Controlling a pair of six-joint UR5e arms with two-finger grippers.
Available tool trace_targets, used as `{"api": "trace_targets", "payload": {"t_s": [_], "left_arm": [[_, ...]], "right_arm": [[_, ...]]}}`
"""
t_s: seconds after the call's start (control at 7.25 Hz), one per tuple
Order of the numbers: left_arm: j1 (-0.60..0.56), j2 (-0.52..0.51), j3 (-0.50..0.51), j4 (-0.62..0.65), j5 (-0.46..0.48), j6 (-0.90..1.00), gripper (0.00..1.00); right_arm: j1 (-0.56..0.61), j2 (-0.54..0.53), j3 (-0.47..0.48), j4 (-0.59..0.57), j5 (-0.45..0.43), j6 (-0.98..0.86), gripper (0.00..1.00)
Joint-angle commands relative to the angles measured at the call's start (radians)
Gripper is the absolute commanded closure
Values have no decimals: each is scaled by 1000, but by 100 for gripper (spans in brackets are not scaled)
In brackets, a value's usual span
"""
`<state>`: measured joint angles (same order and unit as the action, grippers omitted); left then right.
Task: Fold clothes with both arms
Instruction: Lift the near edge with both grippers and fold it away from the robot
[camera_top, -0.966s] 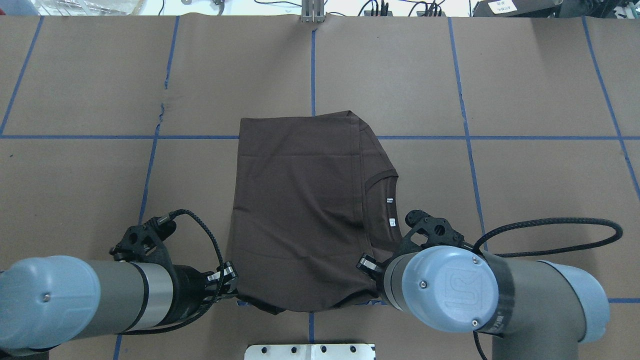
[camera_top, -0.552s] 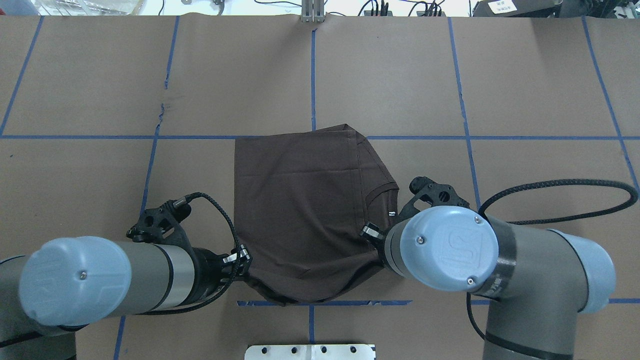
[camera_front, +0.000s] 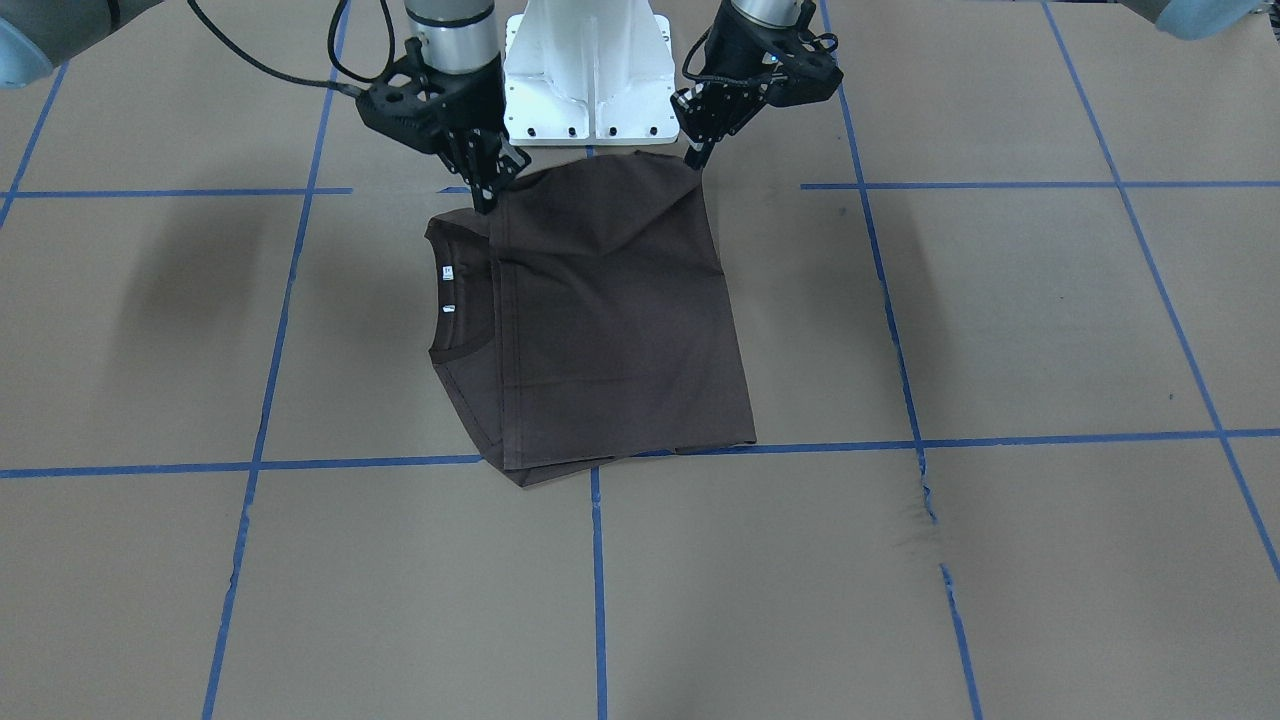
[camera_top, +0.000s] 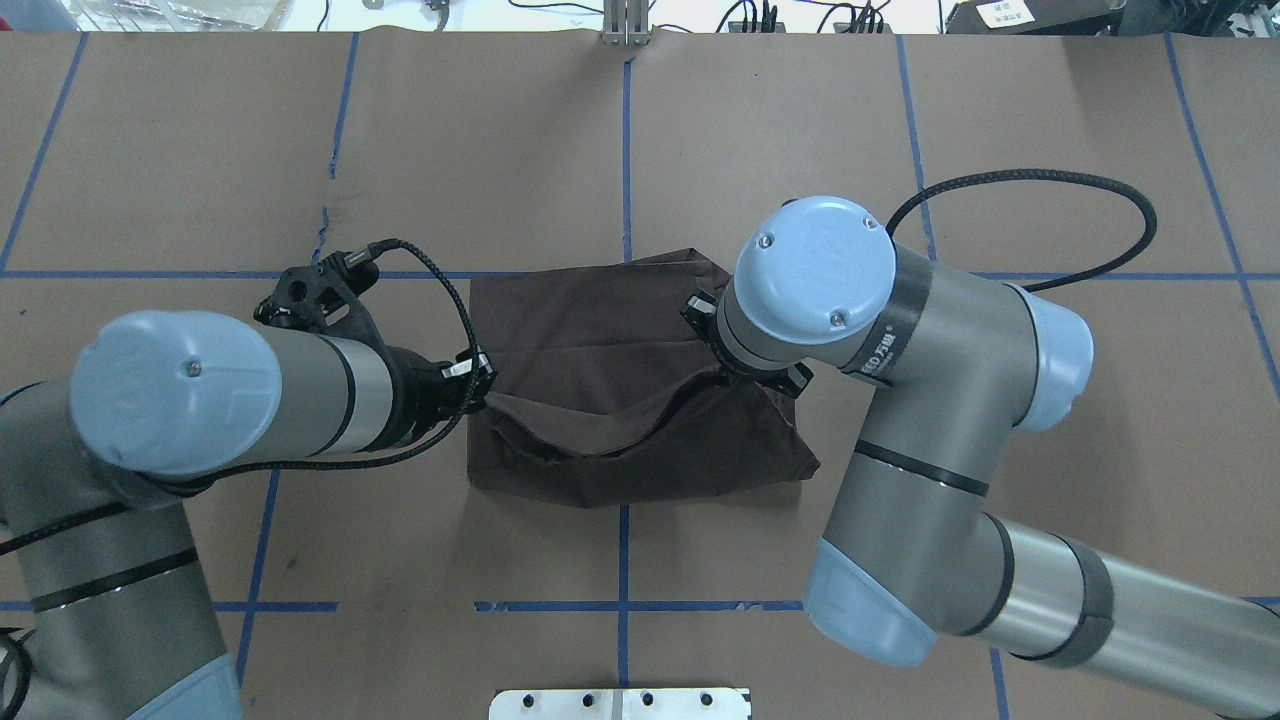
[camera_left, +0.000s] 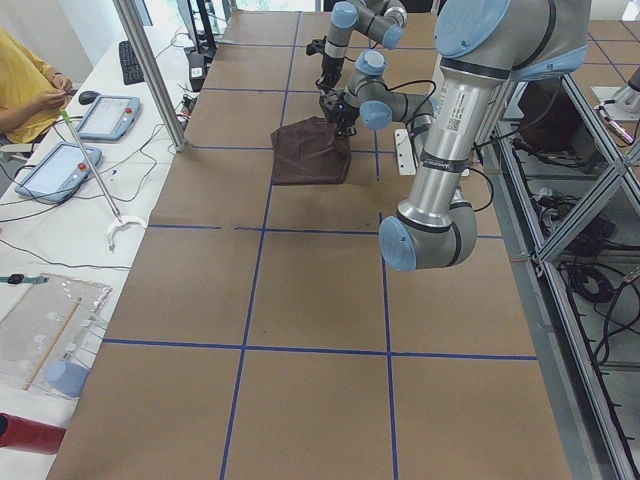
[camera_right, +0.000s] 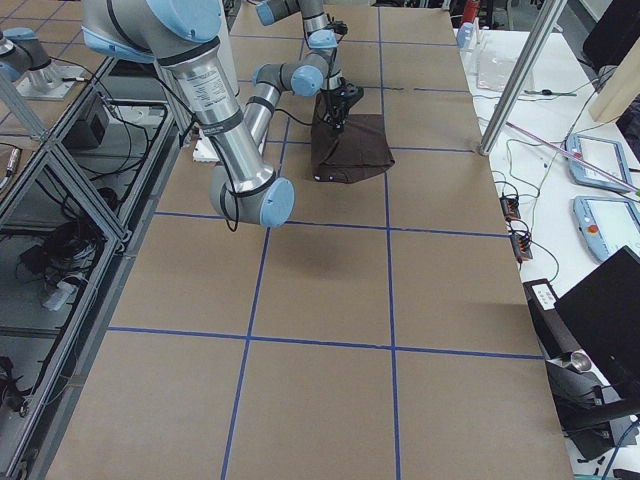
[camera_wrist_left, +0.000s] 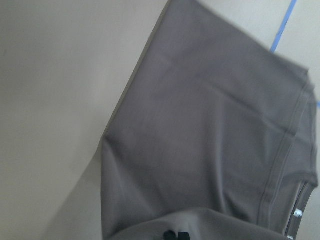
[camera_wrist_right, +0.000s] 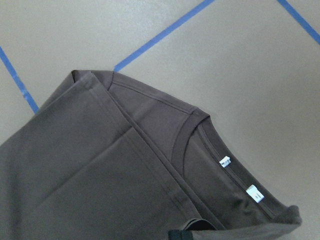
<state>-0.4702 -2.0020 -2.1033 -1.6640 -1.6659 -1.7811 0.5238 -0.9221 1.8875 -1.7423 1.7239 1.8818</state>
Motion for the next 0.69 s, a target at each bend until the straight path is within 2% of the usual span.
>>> {"api": "trace_targets", "payload": {"t_s": [0.0,0.28,0.41,0.55], "left_arm": [[-77,-49,180,-127,2,37,100],[-155,-73,370,-296,26,181,100],[-207,-148,541,-383,29,239,54],[-238,-191,619,-440,69,280,32]], "right_arm": [[47,51,-189,154,25,-6,100],[99,138,-376,202,54,-106,100],[131,181,-550,346,57,-171,38],[183,291,-721,427,81,-191,0]]}}
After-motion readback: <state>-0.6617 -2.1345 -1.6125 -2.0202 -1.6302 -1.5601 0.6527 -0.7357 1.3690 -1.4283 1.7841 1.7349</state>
